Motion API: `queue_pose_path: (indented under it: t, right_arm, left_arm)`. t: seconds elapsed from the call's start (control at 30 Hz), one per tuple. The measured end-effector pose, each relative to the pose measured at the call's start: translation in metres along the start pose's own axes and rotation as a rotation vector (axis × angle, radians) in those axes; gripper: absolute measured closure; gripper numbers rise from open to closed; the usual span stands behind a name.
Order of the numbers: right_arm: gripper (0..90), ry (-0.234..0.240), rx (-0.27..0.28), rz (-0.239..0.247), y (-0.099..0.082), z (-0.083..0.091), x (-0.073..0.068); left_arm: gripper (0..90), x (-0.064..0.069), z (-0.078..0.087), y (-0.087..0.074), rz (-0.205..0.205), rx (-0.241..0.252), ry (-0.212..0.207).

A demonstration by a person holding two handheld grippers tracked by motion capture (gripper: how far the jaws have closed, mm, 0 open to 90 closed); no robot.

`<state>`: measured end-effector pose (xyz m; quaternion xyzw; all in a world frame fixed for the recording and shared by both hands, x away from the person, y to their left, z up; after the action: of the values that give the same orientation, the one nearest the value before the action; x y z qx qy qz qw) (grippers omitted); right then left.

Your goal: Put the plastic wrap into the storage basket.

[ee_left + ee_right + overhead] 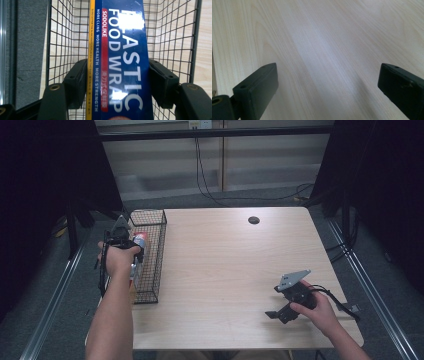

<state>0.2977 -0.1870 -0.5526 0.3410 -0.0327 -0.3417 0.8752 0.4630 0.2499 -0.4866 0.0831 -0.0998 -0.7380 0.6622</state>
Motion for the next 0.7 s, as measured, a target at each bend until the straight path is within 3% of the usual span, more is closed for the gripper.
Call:
queue_pose_path:
  t: [0.27,0.3,0.37,0.4,0.7]
  right_arm:
    - [2.8,-0.002,0.004,-0.001,0.0,0.002,0.0]
    - [2.8,0.0,0.006,0.0,0.0,0.002,0.0]
    - [2.8,-0.006,0.008,0.0,0.001,0.002,0.001]
    - [2.8,-0.004,0.008,-0.001,0.001,0.002,0.0]
    - [2.8,0.001,0.006,-0.001,0.0,0.003,0.0]
  left_arm:
    - [35.5,-0.001,0.023,0.001,0.006,0.04,-0.018]
    - [35.1,-0.003,0.026,0.002,-0.013,0.047,-0.007]
    - [34.3,0.0,0.032,0.003,-0.003,0.06,-0.027]
    - [34.1,0.0,0.035,0.003,-0.021,0.06,-0.028]
    - [27.3,0.006,0.047,0.002,-0.046,0.085,-0.054]
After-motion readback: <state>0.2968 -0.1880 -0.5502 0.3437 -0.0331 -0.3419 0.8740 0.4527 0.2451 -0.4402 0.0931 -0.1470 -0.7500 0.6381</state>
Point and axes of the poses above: each handheld gripper's, and its own axes: z roughly backward along the jaws, y roughly out of its top, x roughly to its right, the point moved 10 cm from there along -z, roughly forward along the jaws, and after that the axes turned 8 degrees about -z, right-handed, at the moved point
